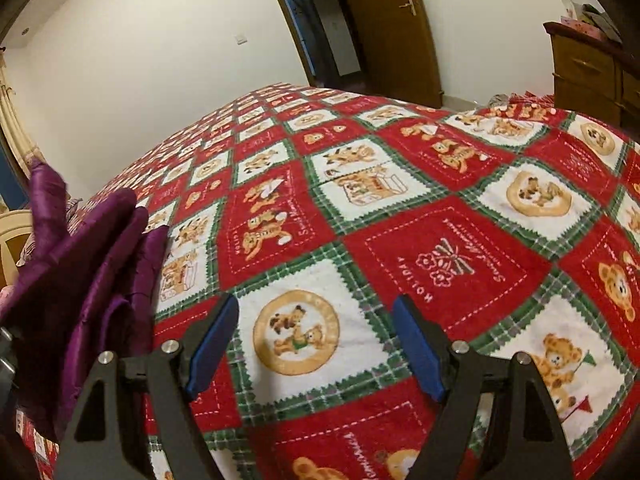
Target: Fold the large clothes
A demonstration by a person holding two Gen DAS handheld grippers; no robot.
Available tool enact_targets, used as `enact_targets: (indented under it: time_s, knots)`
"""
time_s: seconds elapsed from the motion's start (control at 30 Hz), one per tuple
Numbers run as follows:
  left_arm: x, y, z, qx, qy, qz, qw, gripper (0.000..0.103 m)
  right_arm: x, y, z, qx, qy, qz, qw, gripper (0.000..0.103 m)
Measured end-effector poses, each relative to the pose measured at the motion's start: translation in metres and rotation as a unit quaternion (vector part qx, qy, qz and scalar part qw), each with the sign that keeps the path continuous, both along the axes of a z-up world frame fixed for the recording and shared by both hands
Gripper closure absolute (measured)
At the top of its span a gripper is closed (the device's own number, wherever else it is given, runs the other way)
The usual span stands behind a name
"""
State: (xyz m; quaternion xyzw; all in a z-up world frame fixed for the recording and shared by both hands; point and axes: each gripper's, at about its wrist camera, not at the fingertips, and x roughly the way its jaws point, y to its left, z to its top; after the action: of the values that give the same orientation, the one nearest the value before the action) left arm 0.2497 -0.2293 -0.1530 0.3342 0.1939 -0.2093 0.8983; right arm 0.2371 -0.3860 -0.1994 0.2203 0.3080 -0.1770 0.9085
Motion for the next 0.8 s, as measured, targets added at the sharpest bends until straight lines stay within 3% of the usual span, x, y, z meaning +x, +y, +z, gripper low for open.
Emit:
enact_targets:
  time_s: [0.07,0.13,0.2,0.27,0.33,0.4,0.53,0.57,0.63,0.7,0.8]
  knots:
    - [-0.01,-0.004,0.003,0.01,-0.01,-0.014,0.9998,0.082,0.004,0.0,0.001,0.003,-0.002,0.006,1.0,0.021]
    - [-0.02,-0.004,0.012,0.013,-0.02,-0.024,0.9994,0.064,0.007,0.0,0.006,-0.002,-0.002,0.009,1.0,0.021]
    - [-0.035,0.001,0.026,0.001,-0.038,-0.037,0.9986,0.032,0.01,0.0,0.012,-0.013,-0.005,0.01,1.0,0.021]
    - [-0.051,0.007,0.044,-0.017,-0.061,-0.05,0.9967,0.015,0.012,0.001,0.023,-0.026,-0.007,0.011,1.0,0.021]
    - [-0.058,0.017,0.059,-0.035,-0.071,-0.053,0.9955,0.014,0.017,0.004,0.038,-0.046,-0.005,0.013,0.999,0.021]
    - [-0.05,0.031,0.07,-0.044,-0.072,-0.027,0.996,0.014,0.026,0.011,0.055,-0.066,-0.004,0.021,0.998,0.022]
    - [0.007,0.075,0.079,-0.061,-0.044,0.095,0.9926,0.013,0.054,0.039,0.102,-0.106,-0.005,0.051,0.993,0.03]
    - [0.026,0.09,0.078,-0.065,-0.028,0.139,0.9878,0.013,0.064,0.052,0.116,-0.117,-0.009,0.063,0.991,0.031]
    - [0.068,0.129,0.078,-0.084,0.008,0.232,0.9689,0.013,0.086,0.088,0.147,-0.146,-0.01,0.094,0.985,0.034]
    - [0.103,0.165,0.077,-0.115,0.027,0.306,0.9445,0.013,0.109,0.123,0.165,-0.153,0.002,0.128,0.98,0.036]
    - [0.141,0.195,0.076,-0.144,0.053,0.365,0.9185,0.013,0.144,0.174,0.178,-0.178,0.017,0.169,0.969,0.04]
